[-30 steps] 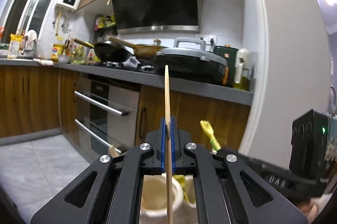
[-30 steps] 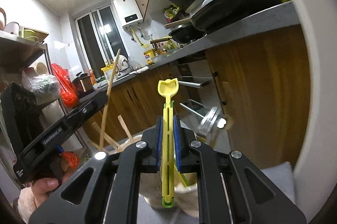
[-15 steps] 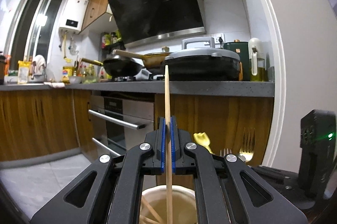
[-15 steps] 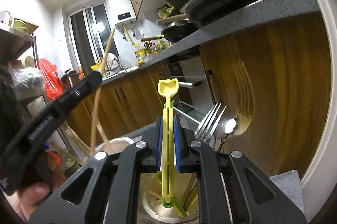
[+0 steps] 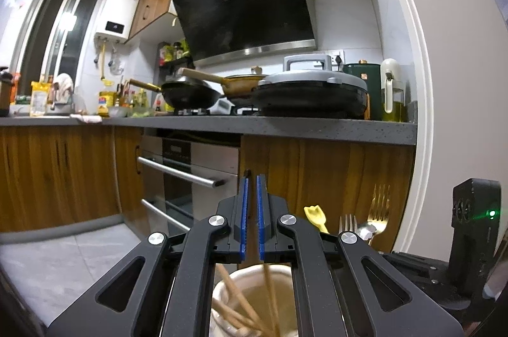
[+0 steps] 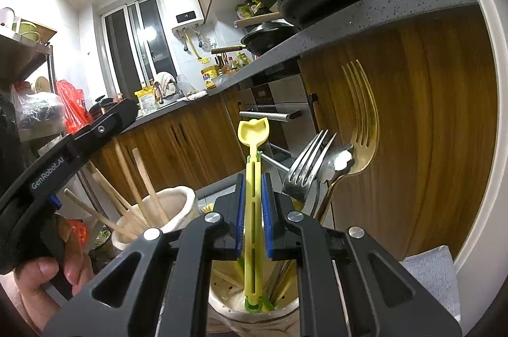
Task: Organize utensils
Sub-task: 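Release the chopstick in the tall pot while the right tool releases the spoon in the short pot, then withdraw both open tools back from the pots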
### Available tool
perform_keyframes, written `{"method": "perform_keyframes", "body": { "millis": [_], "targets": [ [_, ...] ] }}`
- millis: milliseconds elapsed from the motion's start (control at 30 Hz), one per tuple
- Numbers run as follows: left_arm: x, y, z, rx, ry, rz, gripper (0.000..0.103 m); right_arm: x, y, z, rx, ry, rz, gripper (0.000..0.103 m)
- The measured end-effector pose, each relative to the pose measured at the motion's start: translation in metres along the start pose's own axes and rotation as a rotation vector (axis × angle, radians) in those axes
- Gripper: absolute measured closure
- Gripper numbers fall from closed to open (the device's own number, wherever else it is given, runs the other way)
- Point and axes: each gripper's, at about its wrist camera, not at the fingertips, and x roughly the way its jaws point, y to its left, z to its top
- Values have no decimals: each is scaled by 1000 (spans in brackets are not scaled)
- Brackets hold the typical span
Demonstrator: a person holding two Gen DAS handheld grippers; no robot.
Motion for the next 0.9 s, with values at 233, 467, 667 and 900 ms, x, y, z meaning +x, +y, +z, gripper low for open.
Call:
{"method": "perform_keyframes", "body": {
  "millis": [233, 467, 667, 900],
  "targets": [
    [-10, 5, 2, -19, -8, -1, 86, 3, -1, -1, 12, 33, -13, 93],
    [-16, 2, 4, 9, 3, -2, 67, -9, 0, 2, 24, 28, 10, 80],
    [-35, 1, 6, 1, 5, -7, 58, -53, 18, -1, -43, -17, -1, 73],
    [-80, -4, -8, -2, 42, -16, 42, -105, 33, -25, -96, 16, -23, 43]
  ]
}}
